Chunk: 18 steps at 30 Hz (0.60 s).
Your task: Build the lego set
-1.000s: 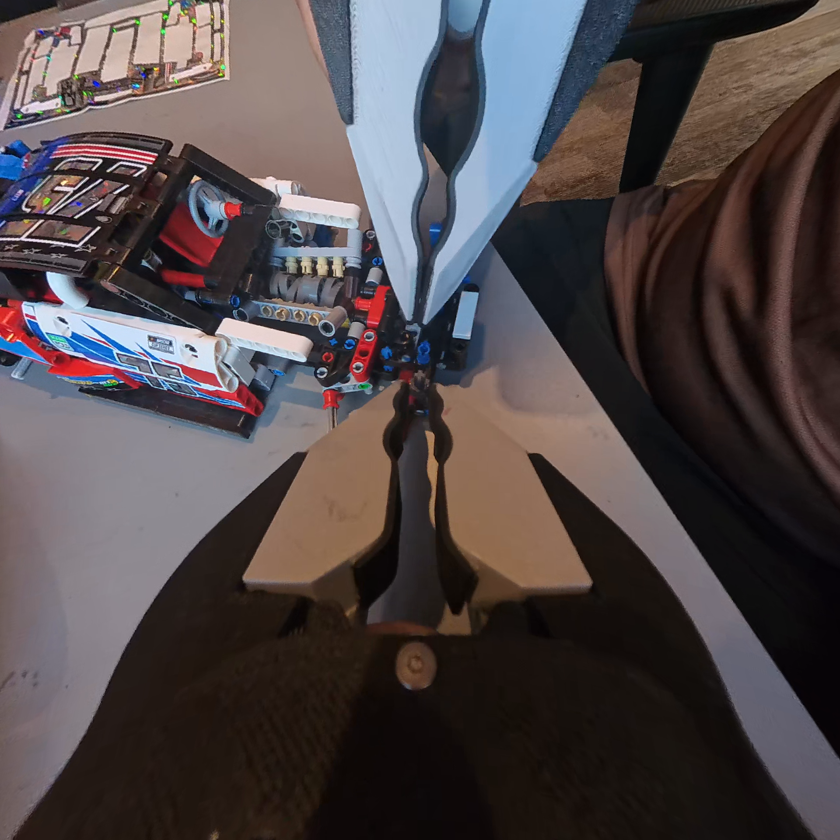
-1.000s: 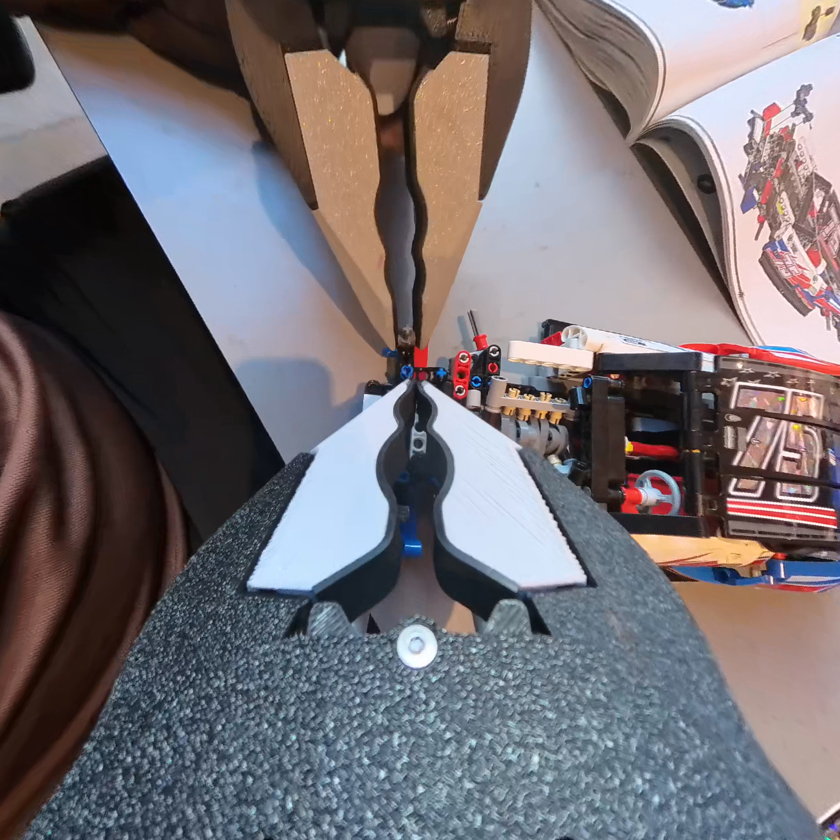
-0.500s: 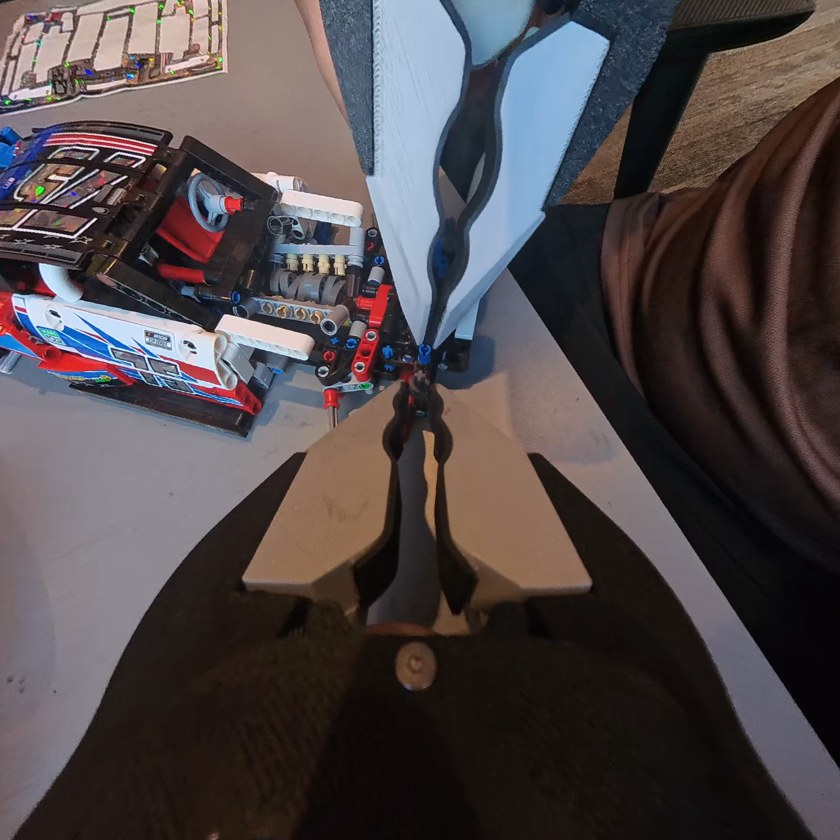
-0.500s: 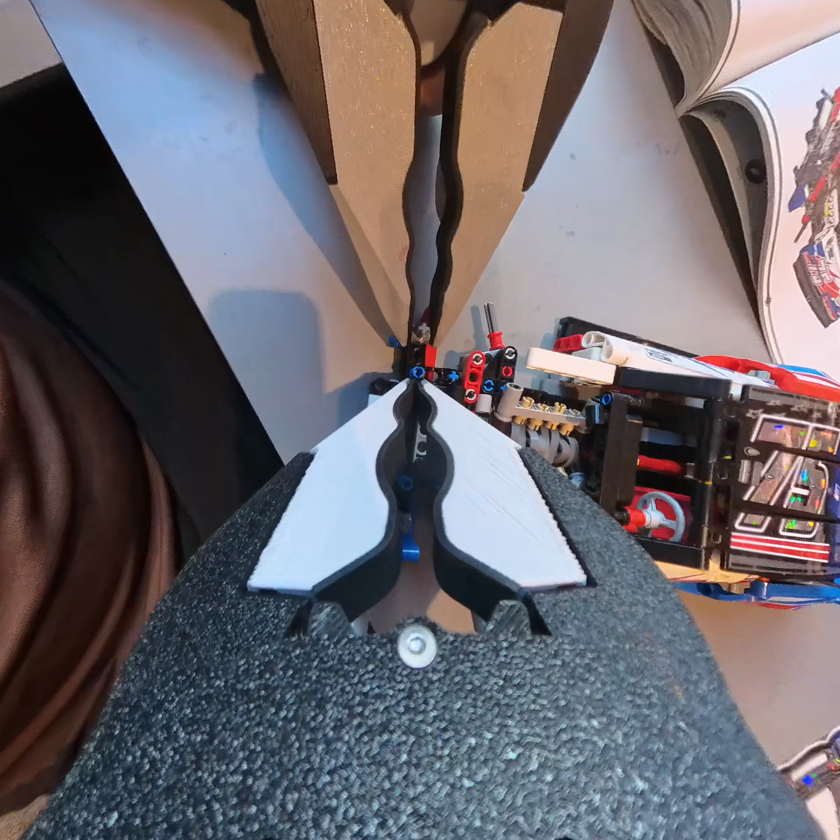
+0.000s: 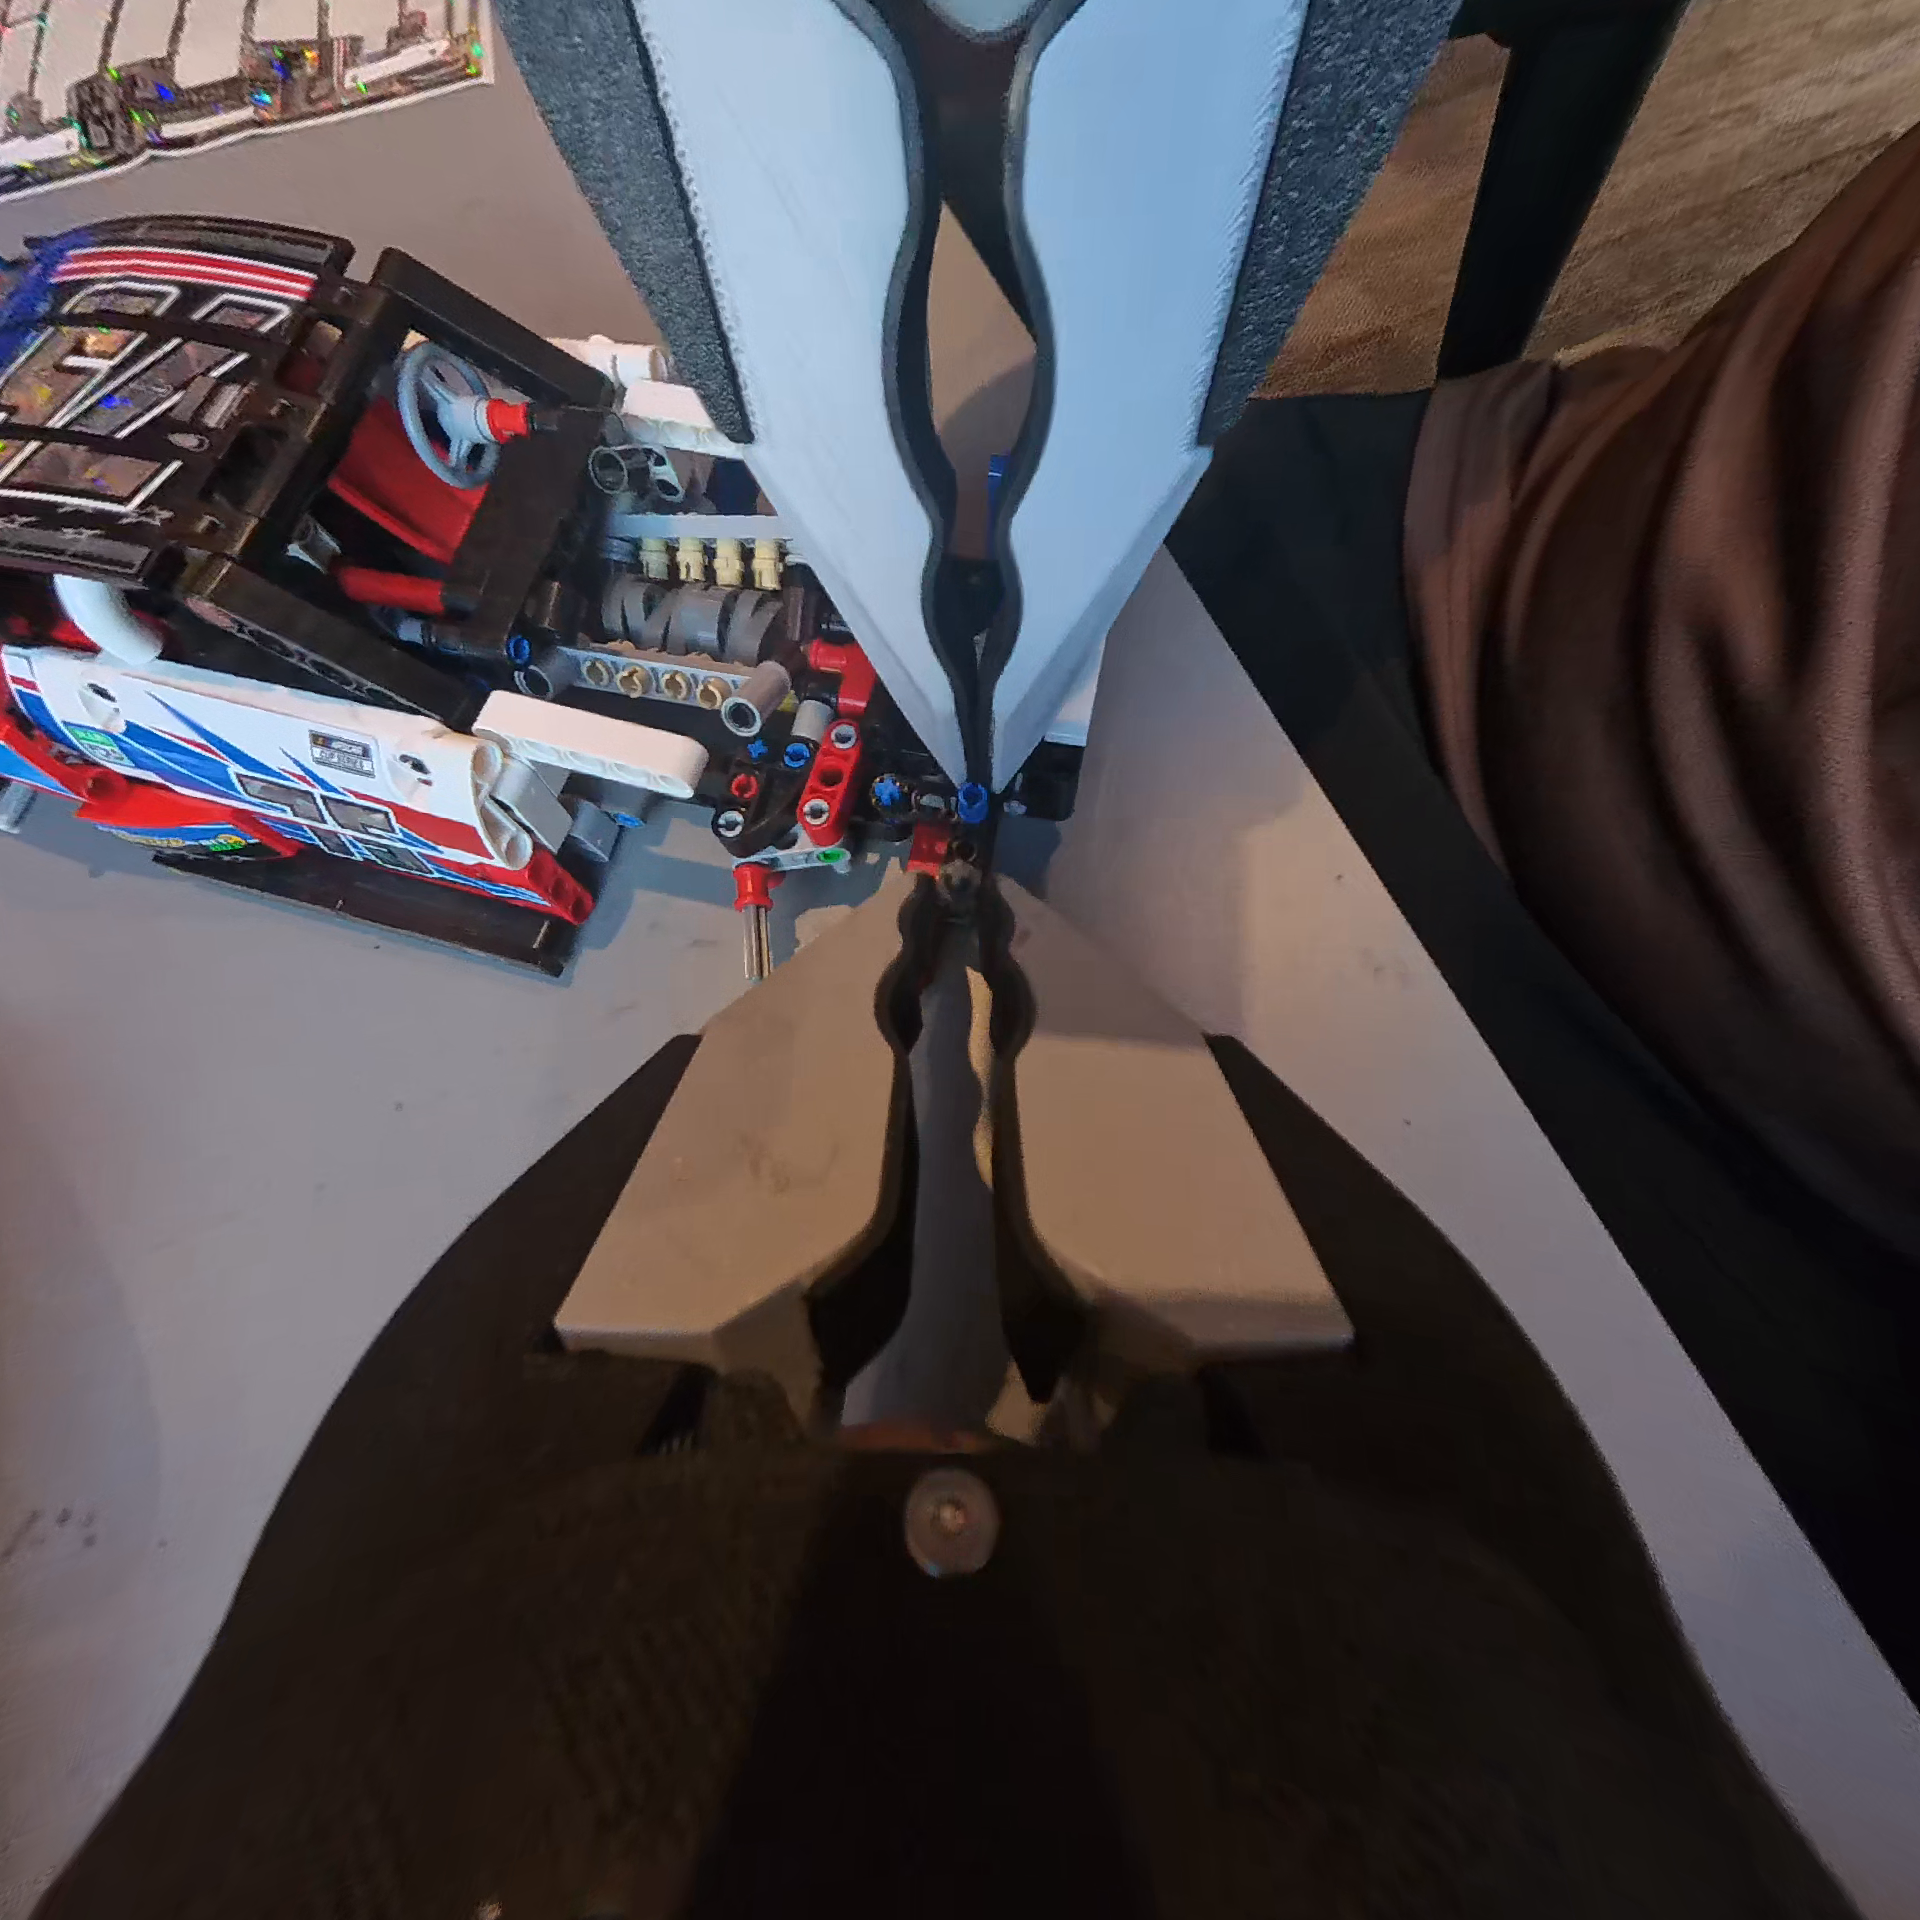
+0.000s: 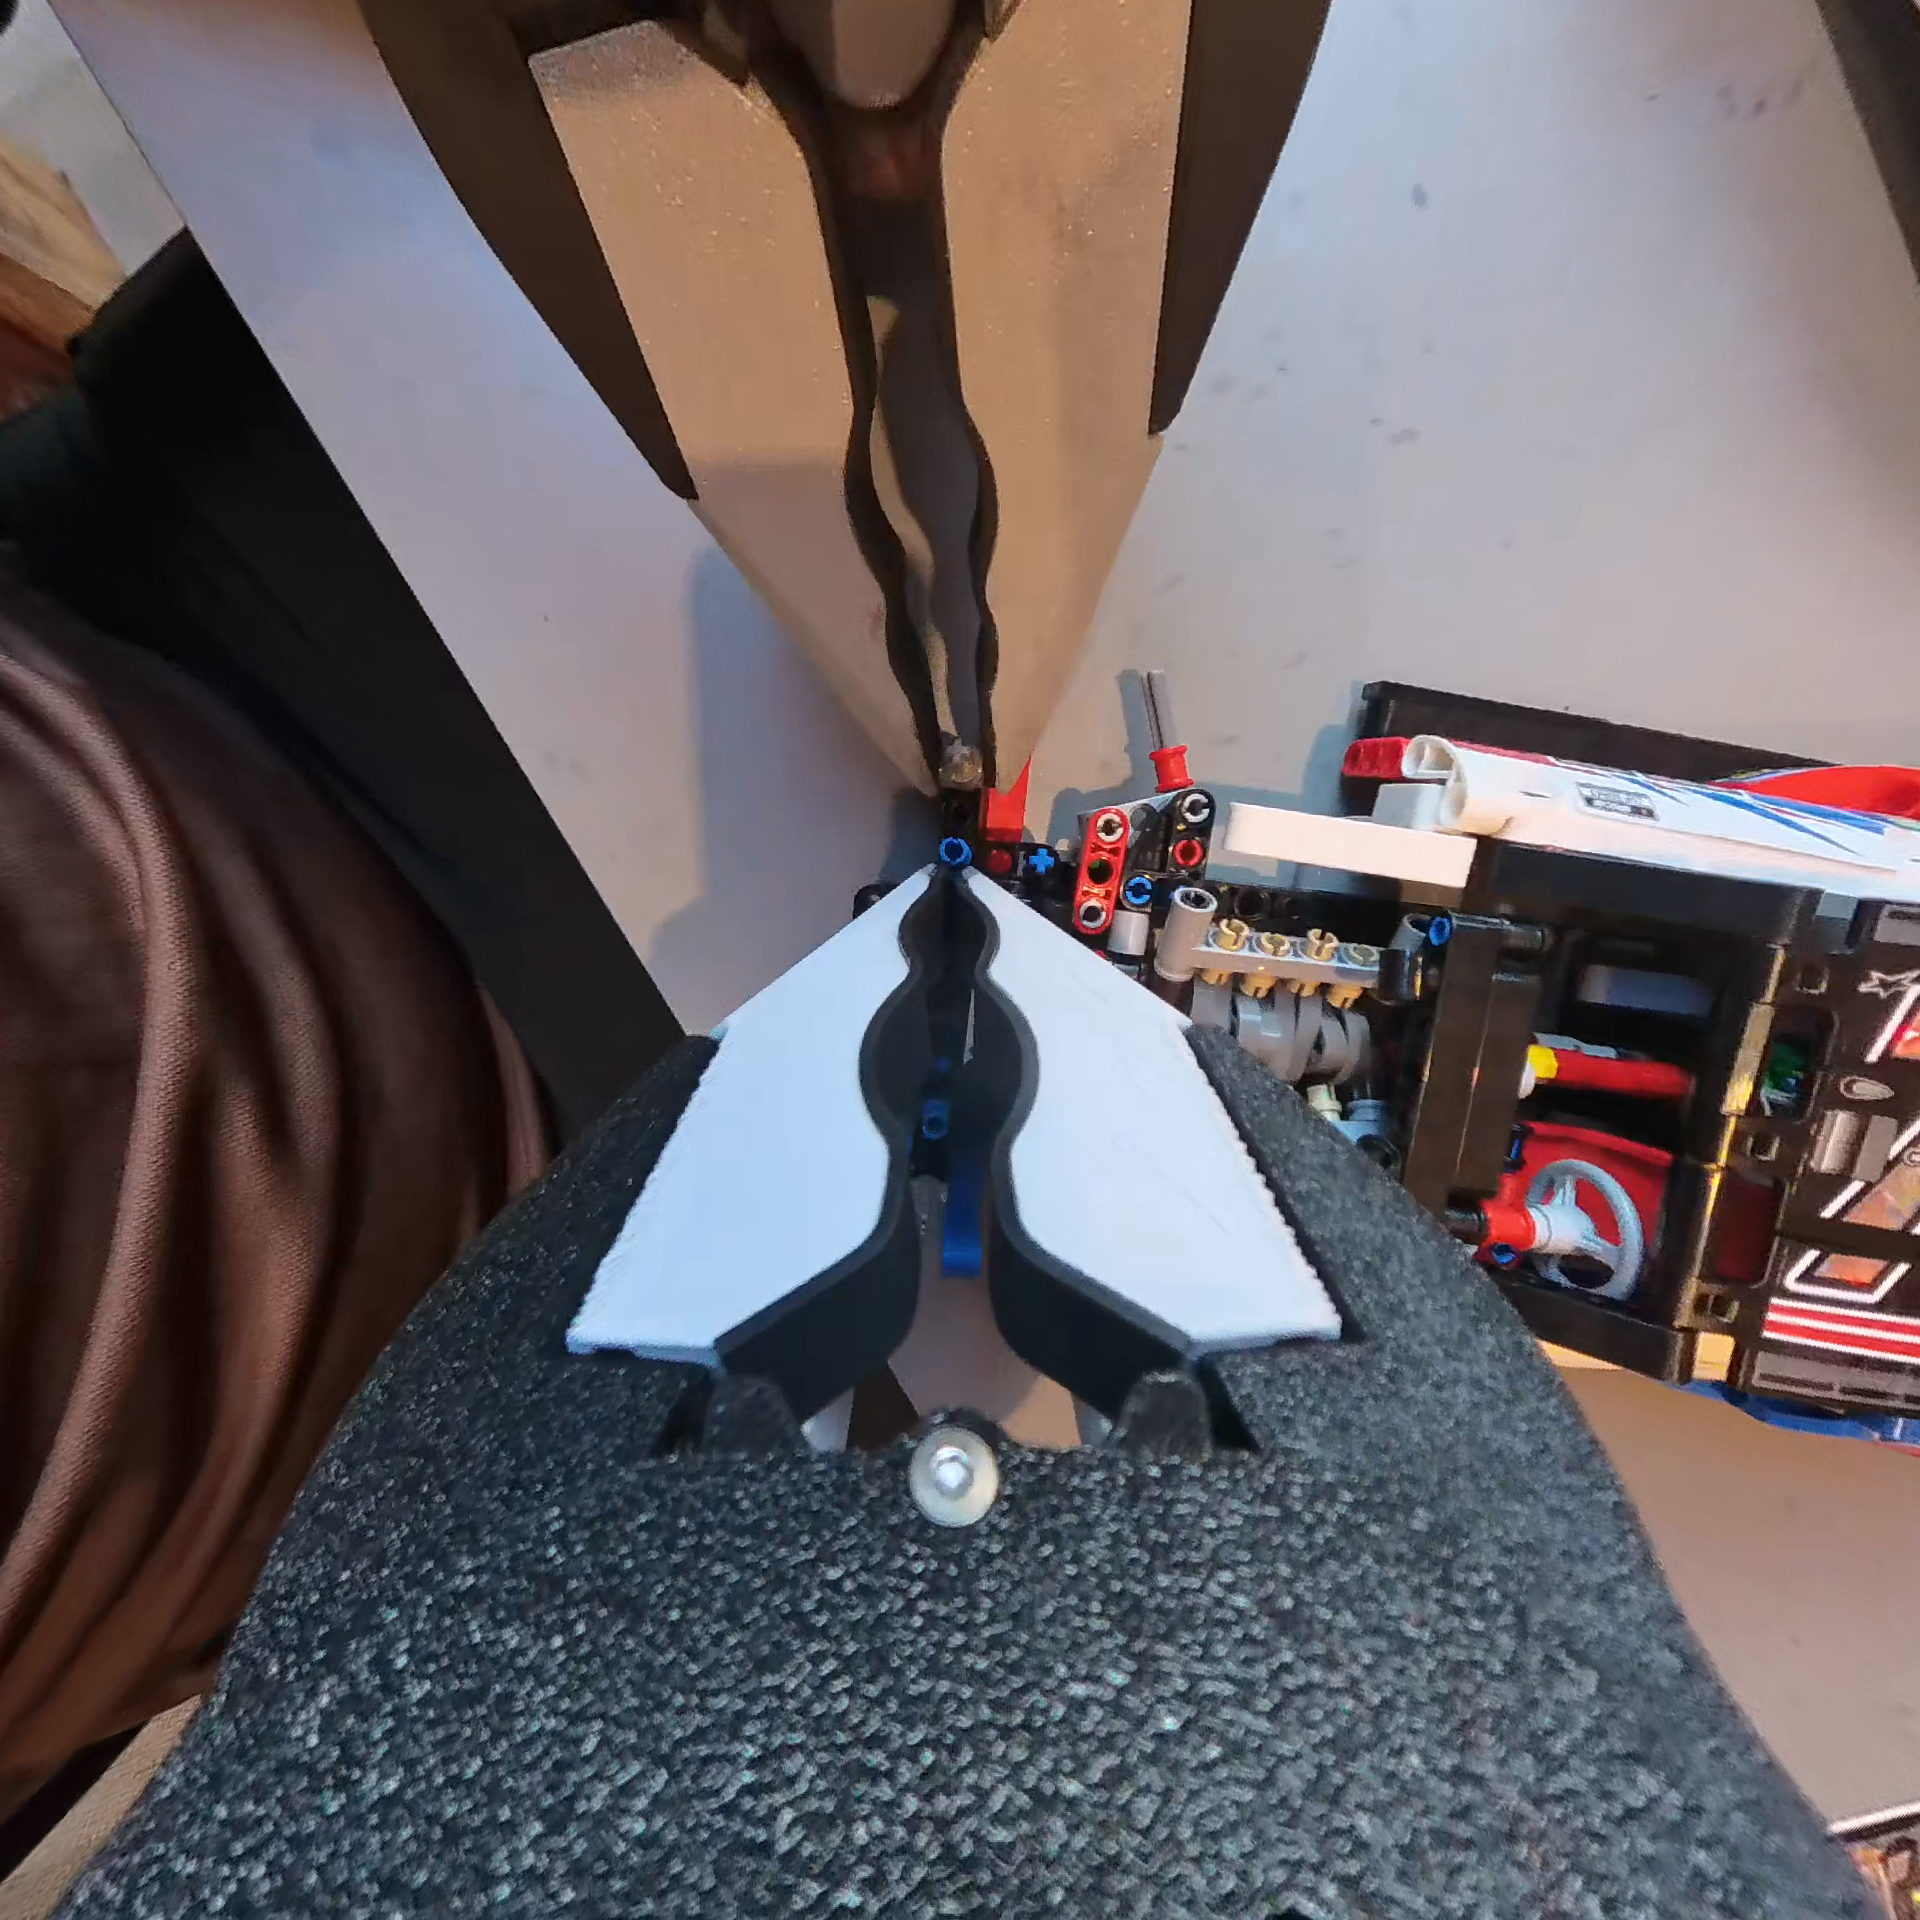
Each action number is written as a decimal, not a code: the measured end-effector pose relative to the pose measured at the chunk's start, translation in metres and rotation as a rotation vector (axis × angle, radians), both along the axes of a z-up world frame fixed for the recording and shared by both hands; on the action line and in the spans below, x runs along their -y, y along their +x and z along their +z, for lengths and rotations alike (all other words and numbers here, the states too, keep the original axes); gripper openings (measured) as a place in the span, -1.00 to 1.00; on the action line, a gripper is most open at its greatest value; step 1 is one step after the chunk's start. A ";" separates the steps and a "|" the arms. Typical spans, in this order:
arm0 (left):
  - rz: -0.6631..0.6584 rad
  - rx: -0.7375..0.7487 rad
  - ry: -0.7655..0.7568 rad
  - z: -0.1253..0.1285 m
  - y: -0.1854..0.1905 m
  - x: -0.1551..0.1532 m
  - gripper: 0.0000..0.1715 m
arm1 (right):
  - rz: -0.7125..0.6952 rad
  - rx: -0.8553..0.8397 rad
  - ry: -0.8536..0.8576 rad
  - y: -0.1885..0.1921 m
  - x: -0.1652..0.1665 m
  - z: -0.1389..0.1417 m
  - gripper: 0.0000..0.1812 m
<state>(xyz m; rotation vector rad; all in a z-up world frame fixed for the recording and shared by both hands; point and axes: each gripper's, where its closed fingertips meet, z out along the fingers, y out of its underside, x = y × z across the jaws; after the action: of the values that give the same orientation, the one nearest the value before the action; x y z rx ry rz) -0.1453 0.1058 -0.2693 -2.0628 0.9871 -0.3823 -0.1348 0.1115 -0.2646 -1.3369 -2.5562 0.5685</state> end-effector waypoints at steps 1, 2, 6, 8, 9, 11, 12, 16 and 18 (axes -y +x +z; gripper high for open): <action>0.002 0.011 -0.003 0.000 0.000 0.000 -0.95 | -0.005 0.002 -0.006 0.000 0.000 0.000 -1.00; 0.005 0.023 -0.008 0.000 0.000 -0.001 -0.95 | -0.014 0.000 -0.015 0.000 0.000 0.000 -1.00; 0.009 0.011 -0.001 0.000 0.000 -0.001 -0.95 | -0.032 -0.058 -0.042 0.000 -0.001 0.000 -1.00; 0.009 -0.003 0.013 0.000 0.002 -0.002 -0.94 | -0.025 -0.083 -0.037 0.002 -0.002 0.001 -1.00; 0.008 -0.003 0.019 0.000 0.005 -0.003 -0.94 | -0.020 -0.075 -0.045 0.005 -0.002 0.002 -1.00; 0.002 -0.018 0.027 0.000 0.008 -0.003 -0.94 | -0.031 -0.086 -0.092 0.004 -0.001 0.012 -1.00; 0.000 -0.029 0.031 0.000 0.008 -0.003 -0.94 | -0.039 -0.103 -0.117 0.001 0.000 0.019 -1.00; 0.003 -0.039 0.041 0.000 0.008 -0.004 -0.94 | -0.019 -0.108 0.001 -0.008 -0.012 0.023 -1.00; 0.005 -0.034 0.043 0.000 0.009 -0.004 -0.94 | 0.012 -0.070 0.108 -0.006 -0.017 0.010 -1.00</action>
<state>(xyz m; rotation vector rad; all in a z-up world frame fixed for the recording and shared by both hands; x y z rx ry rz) -0.1364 0.1096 -0.2692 -2.0384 1.0020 -0.3214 -0.1412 0.1286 -0.2544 -1.2440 -2.5022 0.4641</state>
